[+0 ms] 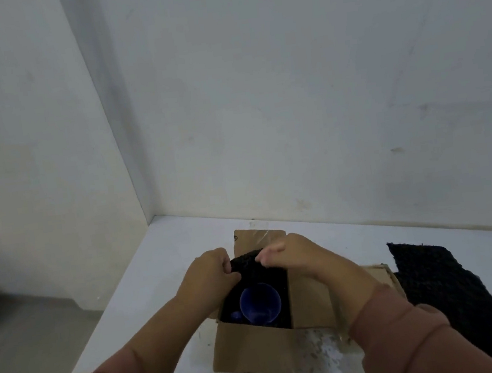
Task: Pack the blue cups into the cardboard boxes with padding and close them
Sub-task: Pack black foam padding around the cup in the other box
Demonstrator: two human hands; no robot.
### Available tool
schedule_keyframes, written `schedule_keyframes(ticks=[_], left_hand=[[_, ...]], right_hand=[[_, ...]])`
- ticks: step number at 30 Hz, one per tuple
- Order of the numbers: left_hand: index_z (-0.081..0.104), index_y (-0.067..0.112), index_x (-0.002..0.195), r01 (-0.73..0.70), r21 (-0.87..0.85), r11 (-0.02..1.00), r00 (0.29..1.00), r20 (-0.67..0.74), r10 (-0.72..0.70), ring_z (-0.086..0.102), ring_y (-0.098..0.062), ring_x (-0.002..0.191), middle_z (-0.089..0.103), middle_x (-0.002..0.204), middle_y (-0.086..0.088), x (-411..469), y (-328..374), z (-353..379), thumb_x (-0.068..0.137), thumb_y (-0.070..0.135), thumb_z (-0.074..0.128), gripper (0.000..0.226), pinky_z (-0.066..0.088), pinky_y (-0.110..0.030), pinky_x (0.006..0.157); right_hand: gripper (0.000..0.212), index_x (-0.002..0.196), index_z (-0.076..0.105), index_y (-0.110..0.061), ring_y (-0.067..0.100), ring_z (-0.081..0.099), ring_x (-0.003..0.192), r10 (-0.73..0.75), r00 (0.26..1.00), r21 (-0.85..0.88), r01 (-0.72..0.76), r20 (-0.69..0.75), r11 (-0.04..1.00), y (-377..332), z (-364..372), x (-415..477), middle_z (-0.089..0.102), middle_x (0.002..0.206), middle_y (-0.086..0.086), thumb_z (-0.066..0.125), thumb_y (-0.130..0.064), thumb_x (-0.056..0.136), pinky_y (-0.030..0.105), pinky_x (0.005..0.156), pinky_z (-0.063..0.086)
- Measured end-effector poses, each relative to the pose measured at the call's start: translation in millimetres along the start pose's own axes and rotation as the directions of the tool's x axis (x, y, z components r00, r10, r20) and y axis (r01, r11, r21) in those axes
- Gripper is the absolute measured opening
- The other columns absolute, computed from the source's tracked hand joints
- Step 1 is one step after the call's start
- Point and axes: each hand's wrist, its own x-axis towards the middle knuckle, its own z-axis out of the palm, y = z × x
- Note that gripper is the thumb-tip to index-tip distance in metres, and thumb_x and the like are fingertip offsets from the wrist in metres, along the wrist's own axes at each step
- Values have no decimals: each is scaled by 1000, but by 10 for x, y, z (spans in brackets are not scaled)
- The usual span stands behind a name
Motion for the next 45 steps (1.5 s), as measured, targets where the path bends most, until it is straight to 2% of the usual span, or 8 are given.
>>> schedule_keyframes(ticks=[3, 7, 12, 20, 26, 33, 40, 45], left_hand=[[55, 14, 73, -46, 134, 990, 998, -29, 51, 50, -12, 69, 54, 83, 2, -54, -36, 61, 83, 14, 58, 10, 38, -17, 56], [72, 5, 89, -134, 233, 963, 991, 43, 128, 61, -23, 86, 65, 99, -11, -108, -161, 164, 79, 6, 56, 19, 50, -25, 73], [64, 16, 114, -203, 372, 906, 973, 184, 142, 56, -17, 97, 53, 119, -2, -112, -266, 288, 92, 17, 53, 25, 46, -24, 77], [57, 16, 108, -208, 522, 827, 973, 195, 122, 43, -12, 77, 52, 111, -3, -125, -255, 444, 95, 16, 46, 18, 44, -26, 69], [52, 13, 113, -187, 548, 816, 973, 221, 74, 43, -15, 77, 52, 109, -7, -121, -192, 443, 95, 15, 44, 19, 46, -29, 70], [65, 12, 102, -229, 646, 729, 947, 320, 14, 60, -21, 93, 62, 108, -8, -74, -178, 516, 94, 11, 43, 23, 54, -34, 83], [65, 13, 105, -256, 695, 672, 936, 352, -7, 63, -21, 94, 65, 105, -7, -64, -195, 491, 94, 9, 44, 24, 53, -30, 78], [64, 16, 99, -251, 707, 661, 939, 343, -10, 58, -19, 81, 61, 89, -5, -38, -194, 471, 92, 7, 47, 21, 50, -30, 71]], right_hand=[[24, 102, 65, -16, 15, 50, 101, -133, 991, -340, 123, -4, 932, 96, 205, 164, 58, 115, 2, 54, -5, 84, 22, 81, 40], [23, 101, 63, -7, 26, 54, 94, -283, 958, -543, 219, -37, 811, 294, 468, 303, 53, 113, 11, 47, -1, 87, 31, 74, 43], [20, 103, 61, -3, 30, 58, 83, -405, 914, -690, 311, 28, 654, 409, 642, 306, 54, 103, 13, 47, -10, 92, 35, 62, 45], [20, 110, 47, -12, 23, 51, 64, -379, 917, -682, 356, 123, 639, 444, 735, 320, 45, 109, 10, 50, -12, 90, 36, 57, 47], [22, 112, 55, -11, 30, 61, 92, -303, 947, -697, 291, 110, 655, 360, 699, 437, 58, 106, 14, 44, -14, 93, 34, 69, 43], [26, 106, 62, -10, 29, 64, 87, -256, 948, -792, 300, 188, 531, 437, 795, 471, 67, 101, 12, 40, -17, 94, 36, 67, 46], [30, 116, 60, -15, 28, 61, 93, -215, 963, -683, 265, 160, 680, 487, 791, 470, 63, 106, 10, 44, -15, 90, 36, 75, 50], [29, 116, 58, -17, 27, 61, 95, -212, 961, -655, 277, 179, 703, 525, 821, 489, 62, 109, 9, 48, -12, 89, 35, 76, 49]])
